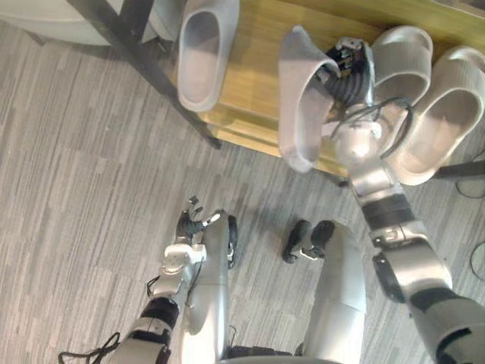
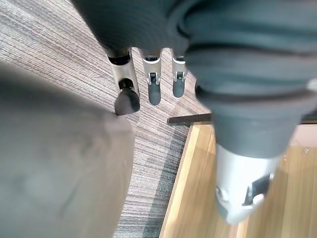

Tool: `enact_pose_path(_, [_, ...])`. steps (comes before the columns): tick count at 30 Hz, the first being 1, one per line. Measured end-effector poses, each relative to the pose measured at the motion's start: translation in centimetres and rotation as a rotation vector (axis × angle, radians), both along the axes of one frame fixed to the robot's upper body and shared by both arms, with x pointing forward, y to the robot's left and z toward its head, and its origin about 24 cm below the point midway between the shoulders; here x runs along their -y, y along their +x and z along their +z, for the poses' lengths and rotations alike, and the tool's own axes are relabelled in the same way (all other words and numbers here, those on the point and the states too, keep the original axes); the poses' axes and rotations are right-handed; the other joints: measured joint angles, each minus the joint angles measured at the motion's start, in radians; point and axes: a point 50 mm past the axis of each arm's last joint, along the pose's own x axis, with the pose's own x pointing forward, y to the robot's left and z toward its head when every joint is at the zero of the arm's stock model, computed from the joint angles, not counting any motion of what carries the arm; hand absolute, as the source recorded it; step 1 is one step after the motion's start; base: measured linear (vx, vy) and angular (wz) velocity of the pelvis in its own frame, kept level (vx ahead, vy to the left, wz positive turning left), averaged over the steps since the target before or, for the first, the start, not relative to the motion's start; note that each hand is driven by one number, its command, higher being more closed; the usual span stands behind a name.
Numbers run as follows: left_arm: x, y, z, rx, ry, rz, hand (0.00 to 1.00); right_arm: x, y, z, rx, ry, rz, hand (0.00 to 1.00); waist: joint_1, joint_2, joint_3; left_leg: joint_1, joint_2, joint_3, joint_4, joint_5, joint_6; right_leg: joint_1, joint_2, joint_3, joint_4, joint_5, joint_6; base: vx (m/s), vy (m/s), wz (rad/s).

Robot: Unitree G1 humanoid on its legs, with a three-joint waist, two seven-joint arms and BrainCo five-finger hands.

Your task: Organize the slippers on the shoe rack

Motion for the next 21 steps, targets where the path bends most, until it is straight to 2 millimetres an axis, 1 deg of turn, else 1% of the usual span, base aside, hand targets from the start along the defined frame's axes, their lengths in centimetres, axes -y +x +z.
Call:
enact_pose_path(2, [0.2,0.0,-0.1,-0.004,-0.007,-0.001,0.0,0.5,0.4,0.2,-0.011,0.017,-0.029,1.0,0.003,0.0,-0.016,-0.017,-0.009,-0.014,0.001,0.003,-0.006,-0.002,-0.012,-0.017,0.002,-0.006,-0.001,0.03,-0.047,0.22])
enact_pose_path(3, [0.2,-0.1,-0.1,-0.005,-0.007,0.001,0.0,0.6,0.6,0.3,-0.017,0.019,-0.037,1.0,0.004,-0.004,-0.022,-0.024,-0.009,-0.017,0.001,0.004,-0.008,-0.006,-0.012,-0.02,0.002,-0.007,-0.002,0.02,-0.041,0.13])
enact_pose_path(4, [0.3,-0.1,-0.1,-0.005,-0.008,0.002,0.0,0.6,0.7,0.3,-0.022,0.019,-0.04,1.0,0.01,-0.01,-0.027,-0.025,-0.009,-0.017,0.0,0.005,-0.008,-0.008,-0.013,-0.02,0.004,-0.008,-0.004,0.02,-0.047,0.1])
enact_pose_path(5, [0.5,-0.2,-0.4,-0.019,-0.012,0.002,0.0,0.8,0.9,0.0,-0.038,0.023,-0.056,1.0,0.022,-0.014,-0.055,-0.046,-0.012,-0.023,0.0,0.007,-0.012,-0.022,-0.017,-0.028,0.004,-0.01,-0.004,0.03,-0.053,0.1])
enact_pose_path(7, [0.6,-0.2,-0.5,-0.024,-0.019,0.001,0.0,0.9,1.2,0.1,-0.048,0.029,-0.073,1.0,0.026,-0.015,-0.067,-0.055,-0.016,-0.034,0.0,0.011,-0.018,-0.022,-0.021,-0.04,0.004,-0.013,-0.01,0.04,-0.05,0.12])
enact_pose_path(8, [0.7,-0.2,-0.5,-0.024,-0.021,0.0,0.0,0.9,1.3,0.3,-0.049,0.031,-0.078,0.0,0.03,-0.016,-0.068,-0.055,-0.016,-0.035,-0.001,0.012,-0.02,-0.022,-0.022,-0.041,0.005,-0.014,-0.011,0.03,-0.042,0.08])
enact_pose_path(10, [0.8,-0.2,-0.5,-0.026,-0.029,0.007,0.0,0.9,1.6,0.7,-0.056,0.033,-0.087,0.0,0.035,-0.016,-0.068,-0.055,-0.021,-0.037,-0.004,0.015,-0.025,-0.022,-0.027,-0.042,0.007,-0.017,-0.011,0.02,-0.045,0.08])
enact_pose_path(14, [1.1,-0.2,-0.5,-0.026,-0.038,0.006,0.0,1.0,1.9,0.7,-0.071,0.035,-0.095,0.0,0.044,-0.016,-0.069,-0.056,-0.032,-0.042,-0.019,0.026,-0.03,-0.02,-0.036,-0.048,0.004,-0.019,-0.01,0.02,-0.049,0.11])
enact_pose_path(16, [1.2,-0.2,-0.5,-0.026,-0.042,0.007,0.0,1.0,2.0,0.9,-0.077,0.04,-0.105,0.0,0.048,-0.016,-0.069,-0.056,-0.036,-0.048,-0.025,0.032,-0.034,-0.017,-0.04,-0.055,0.002,-0.019,-0.01,0.01,-0.04,0.09])
enact_pose_path(21, [1.4,-0.3,-0.7,-0.034,-0.05,0.004,0.0,0.9,2.0,1.4,-0.062,0.045,-0.106,0.0,0.05,-0.019,-0.072,-0.051,-0.047,-0.064,-0.041,0.048,-0.042,0.002,-0.05,-0.073,-0.006,-0.023,-0.015,0.02,-0.04,0.13])
